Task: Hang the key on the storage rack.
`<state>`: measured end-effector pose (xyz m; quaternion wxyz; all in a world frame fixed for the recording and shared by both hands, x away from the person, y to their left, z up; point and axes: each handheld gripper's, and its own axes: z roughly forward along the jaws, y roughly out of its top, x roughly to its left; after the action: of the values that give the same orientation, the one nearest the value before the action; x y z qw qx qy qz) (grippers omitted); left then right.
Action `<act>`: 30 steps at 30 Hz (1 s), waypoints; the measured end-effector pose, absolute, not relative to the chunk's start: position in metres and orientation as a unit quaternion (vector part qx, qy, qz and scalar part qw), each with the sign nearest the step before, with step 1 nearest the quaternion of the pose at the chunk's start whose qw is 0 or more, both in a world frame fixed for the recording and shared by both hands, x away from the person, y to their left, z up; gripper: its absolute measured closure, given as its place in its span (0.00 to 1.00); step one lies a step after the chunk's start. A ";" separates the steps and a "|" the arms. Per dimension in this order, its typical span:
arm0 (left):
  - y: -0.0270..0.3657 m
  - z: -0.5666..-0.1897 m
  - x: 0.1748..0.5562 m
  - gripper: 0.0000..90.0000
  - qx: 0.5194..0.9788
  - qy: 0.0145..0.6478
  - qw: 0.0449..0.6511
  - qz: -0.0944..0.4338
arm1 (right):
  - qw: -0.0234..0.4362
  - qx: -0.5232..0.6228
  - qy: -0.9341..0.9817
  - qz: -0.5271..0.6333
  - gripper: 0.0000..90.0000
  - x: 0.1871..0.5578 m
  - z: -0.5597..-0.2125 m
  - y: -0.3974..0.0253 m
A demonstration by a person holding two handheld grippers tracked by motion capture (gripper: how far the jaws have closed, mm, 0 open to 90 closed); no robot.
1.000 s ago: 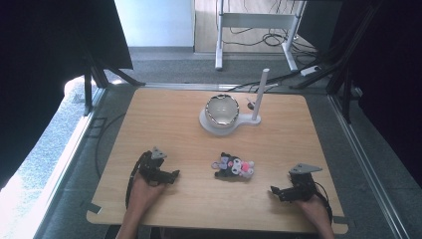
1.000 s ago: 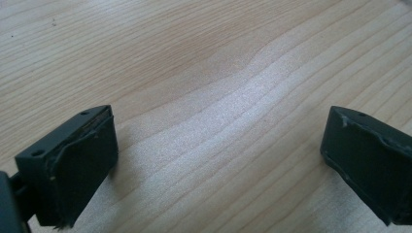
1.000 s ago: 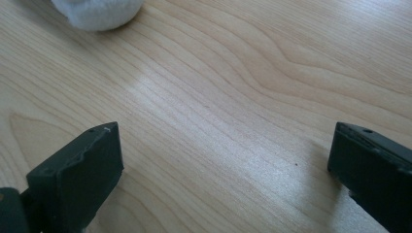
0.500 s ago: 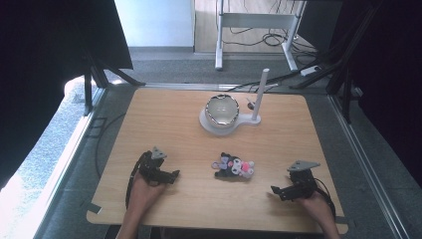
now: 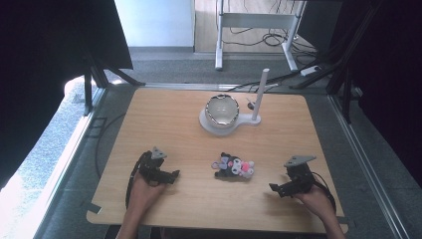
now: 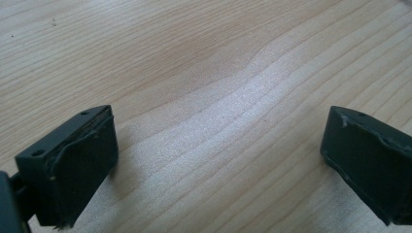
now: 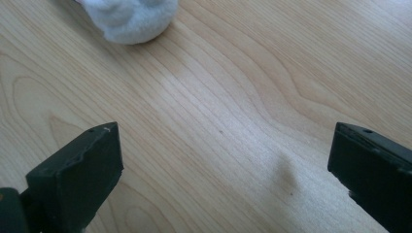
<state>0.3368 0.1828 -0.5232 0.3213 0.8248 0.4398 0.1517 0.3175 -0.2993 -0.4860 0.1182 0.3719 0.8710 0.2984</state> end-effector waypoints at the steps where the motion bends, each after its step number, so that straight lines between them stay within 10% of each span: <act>1: 0.183 -0.523 0.337 0.00 0.825 0.440 0.321 0.152 | 0.118 0.371 0.872 0.295 0.00 0.318 -0.485 -0.298; 30: 0.183 -0.523 0.337 0.00 0.825 0.439 0.321 0.152 | 0.084 0.304 0.919 0.235 0.02 0.350 -0.467 -0.261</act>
<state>0.3368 0.1829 -0.5232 0.3210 0.8251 0.4395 0.1517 0.3503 -0.2607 -0.4671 0.0841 0.3044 0.9192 0.2351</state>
